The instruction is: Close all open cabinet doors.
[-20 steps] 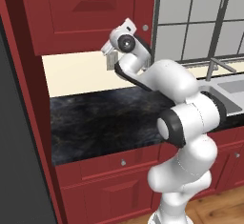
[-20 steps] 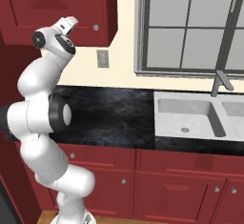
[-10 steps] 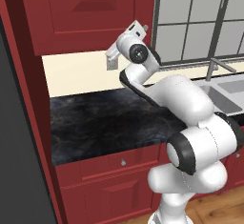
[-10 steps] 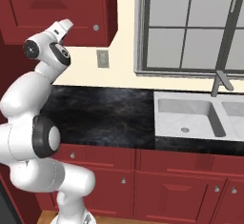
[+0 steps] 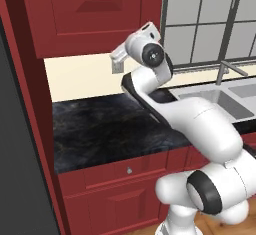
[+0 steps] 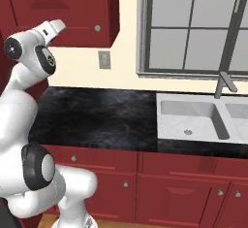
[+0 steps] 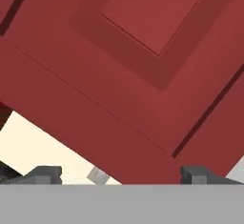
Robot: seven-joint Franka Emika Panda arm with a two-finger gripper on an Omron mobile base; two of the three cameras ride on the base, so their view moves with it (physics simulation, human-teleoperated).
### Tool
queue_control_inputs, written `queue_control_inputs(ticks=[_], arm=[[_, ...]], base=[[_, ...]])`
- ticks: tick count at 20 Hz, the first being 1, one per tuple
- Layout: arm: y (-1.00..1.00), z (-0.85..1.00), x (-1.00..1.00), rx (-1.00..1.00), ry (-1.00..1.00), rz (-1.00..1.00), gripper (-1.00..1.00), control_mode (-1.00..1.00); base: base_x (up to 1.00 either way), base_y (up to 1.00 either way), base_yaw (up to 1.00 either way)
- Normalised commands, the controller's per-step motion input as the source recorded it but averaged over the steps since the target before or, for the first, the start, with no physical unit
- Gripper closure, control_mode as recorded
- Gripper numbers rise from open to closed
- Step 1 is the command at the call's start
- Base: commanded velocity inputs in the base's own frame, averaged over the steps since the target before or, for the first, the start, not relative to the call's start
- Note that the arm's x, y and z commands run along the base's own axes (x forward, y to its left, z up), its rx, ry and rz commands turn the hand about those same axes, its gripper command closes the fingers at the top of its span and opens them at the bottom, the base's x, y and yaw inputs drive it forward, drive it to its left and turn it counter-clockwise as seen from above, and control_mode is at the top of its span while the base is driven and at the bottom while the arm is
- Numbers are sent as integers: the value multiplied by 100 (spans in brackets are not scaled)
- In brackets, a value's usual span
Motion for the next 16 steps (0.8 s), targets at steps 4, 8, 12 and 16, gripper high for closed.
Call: queue_control_inputs(ticks=[4, 8, 12, 16], arm=[[-23, 2, -88, 18, 42, -2, -100, -100], [-49, -10, -100, 19, 33, 0, -100, -100], [-49, -48, -100, 19, 28, 0, -100, -100], [-26, -54, -100, 13, 18, -1, -100, -100]], base=[[0, 0, 0], [0, 0, 0], [0, 0, 0], [0, 0, 0]])
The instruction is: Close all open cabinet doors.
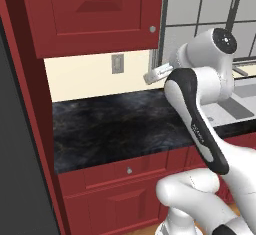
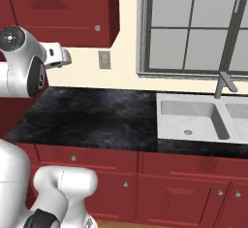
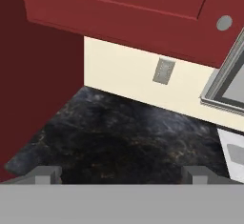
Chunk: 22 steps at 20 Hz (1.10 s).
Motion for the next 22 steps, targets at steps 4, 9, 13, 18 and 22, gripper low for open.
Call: queue_control_inputs(ticks=[4, 9, 13, 18, 22], arm=[[-11, -33, -65, 4, 5, 0, -100, -100], [0, -1, -2, 0, 0, 0, -100, -100], [0, 0, -1, 0, 0, 0, -100, -100], [0, -3, -1, 0, 0, 0, -100, -100], [-7, -5, -9, 0, 0, -6, -100, -100]], base=[[0, 0, 0], [0, 0, 0], [0, 0, 0], [0, 0, 0], [0, 0, 0]])
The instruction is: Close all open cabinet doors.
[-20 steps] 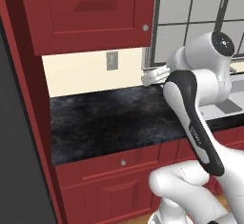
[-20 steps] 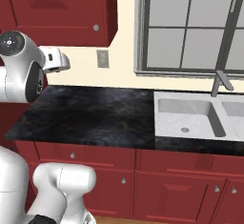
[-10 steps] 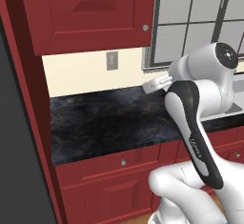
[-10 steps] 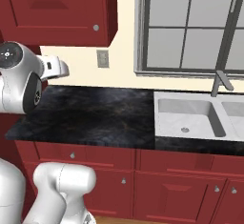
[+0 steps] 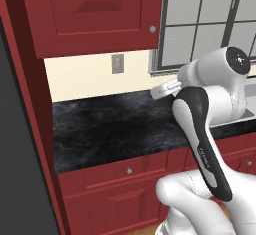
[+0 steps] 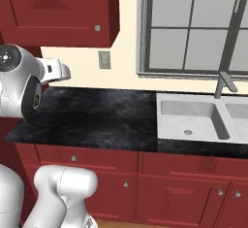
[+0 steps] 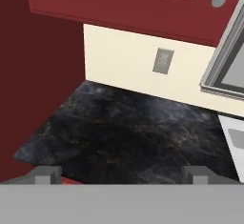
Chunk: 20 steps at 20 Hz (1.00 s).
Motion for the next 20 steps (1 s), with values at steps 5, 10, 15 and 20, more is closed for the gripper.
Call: queue_control_inputs(ticks=[5, 10, 15, 20], arm=[[-20, -4, -6, 2, 0, 0, -100, -100], [-100, -19, -31, 10, 0, -1, -100, -100], [-100, -14, -28, 10, 0, -1, -100, -100], [-52, -11, -7, 5, 0, -1, -100, 100]], base=[[-19, -63, -3], [0, 0, 0], [0, 0, 0], [3, -8, -3]])
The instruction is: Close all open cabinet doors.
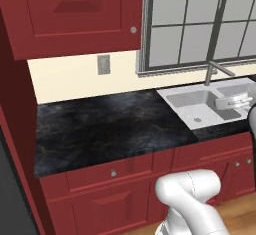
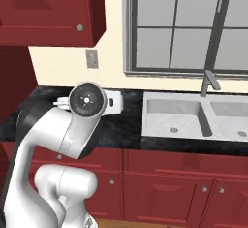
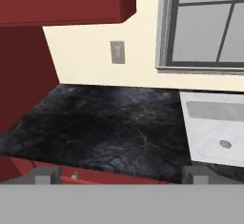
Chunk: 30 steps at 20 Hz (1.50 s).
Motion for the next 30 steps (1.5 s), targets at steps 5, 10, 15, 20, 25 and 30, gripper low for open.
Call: queue_control_inputs(ticks=[5, 10, 15, 20, 25, 30], arm=[[0, 0, 0, 0, 0, 0, -100, 100], [0, 0, 0, 0, 0, 0, -100, 100], [0, 0, 0, 0, 0, 0, -100, 100], [0, 0, 0, 0, 0, 0, -100, 100], [0, 0, 0, 0, 0, 0, -100, 100], [0, 0, 0, 0, 0, 0, -100, 100]], base=[[17, -32, -8], [0, -100, 0], [0, -100, 0], [-7, -100, 0], [-53, -95, 0], [-74, -87, 0]])
